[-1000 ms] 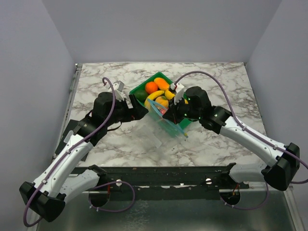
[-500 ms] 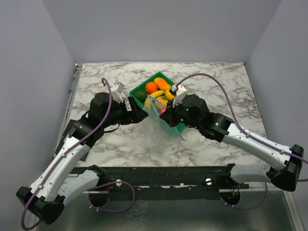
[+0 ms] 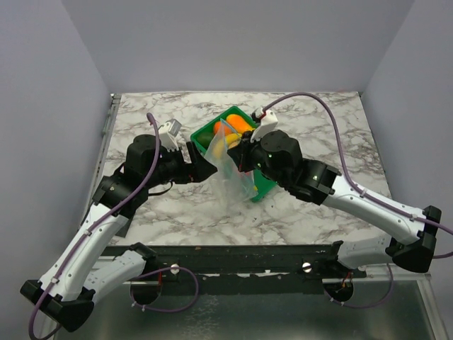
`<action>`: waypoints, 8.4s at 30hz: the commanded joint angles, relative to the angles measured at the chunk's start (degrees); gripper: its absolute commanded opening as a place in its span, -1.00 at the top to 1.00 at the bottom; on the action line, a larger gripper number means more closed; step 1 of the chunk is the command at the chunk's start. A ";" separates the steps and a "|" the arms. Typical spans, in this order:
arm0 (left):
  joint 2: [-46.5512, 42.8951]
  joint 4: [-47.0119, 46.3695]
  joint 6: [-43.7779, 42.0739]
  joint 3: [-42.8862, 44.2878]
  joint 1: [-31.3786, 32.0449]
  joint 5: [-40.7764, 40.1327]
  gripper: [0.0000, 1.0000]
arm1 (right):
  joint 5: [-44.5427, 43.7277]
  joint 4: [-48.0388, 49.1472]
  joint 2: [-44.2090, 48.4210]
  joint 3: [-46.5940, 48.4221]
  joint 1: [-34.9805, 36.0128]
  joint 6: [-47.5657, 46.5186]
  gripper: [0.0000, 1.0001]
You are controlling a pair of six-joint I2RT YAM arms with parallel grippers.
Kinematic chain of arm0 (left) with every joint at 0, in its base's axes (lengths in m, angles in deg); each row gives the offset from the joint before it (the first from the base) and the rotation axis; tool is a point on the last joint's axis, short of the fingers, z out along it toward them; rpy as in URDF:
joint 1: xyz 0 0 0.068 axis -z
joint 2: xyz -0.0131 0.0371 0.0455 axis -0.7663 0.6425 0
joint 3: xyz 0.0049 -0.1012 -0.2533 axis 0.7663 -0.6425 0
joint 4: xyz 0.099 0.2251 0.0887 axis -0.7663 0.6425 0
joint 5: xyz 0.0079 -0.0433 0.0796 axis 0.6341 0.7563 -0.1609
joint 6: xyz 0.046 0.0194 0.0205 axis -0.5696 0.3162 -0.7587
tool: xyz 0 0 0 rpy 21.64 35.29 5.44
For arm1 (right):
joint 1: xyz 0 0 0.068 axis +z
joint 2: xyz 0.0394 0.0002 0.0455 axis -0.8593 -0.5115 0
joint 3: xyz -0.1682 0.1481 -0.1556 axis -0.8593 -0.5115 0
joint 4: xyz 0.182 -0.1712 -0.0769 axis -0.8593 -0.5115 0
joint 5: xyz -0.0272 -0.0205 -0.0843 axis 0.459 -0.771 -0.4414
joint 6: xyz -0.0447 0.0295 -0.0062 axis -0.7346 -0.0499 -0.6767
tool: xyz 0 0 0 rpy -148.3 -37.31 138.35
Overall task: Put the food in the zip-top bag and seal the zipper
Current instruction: Pick up the zipper food storage bag at the center of the board, then open the zipper of the food storage bag.
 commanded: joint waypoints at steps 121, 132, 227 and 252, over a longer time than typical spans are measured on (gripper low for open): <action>-5.19 -9.10 11.23 -18.01 0.04 -11.34 1.00 | -11.54 -0.94 -11.87 1.97 6.04 10.51 -0.17; -6.55 -7.56 10.84 -17.79 0.04 -10.72 1.00 | -11.62 -1.66 -18.47 5.76 4.63 11.52 -0.15; 10.61 21.63 -8.75 12.40 0.07 -30.10 1.00 | -24.99 3.19 -20.97 9.71 10.92 0.73 0.99; 11.53 25.87 -18.43 19.03 0.06 -25.60 1.00 | -20.45 3.33 -24.54 2.14 3.52 4.71 0.99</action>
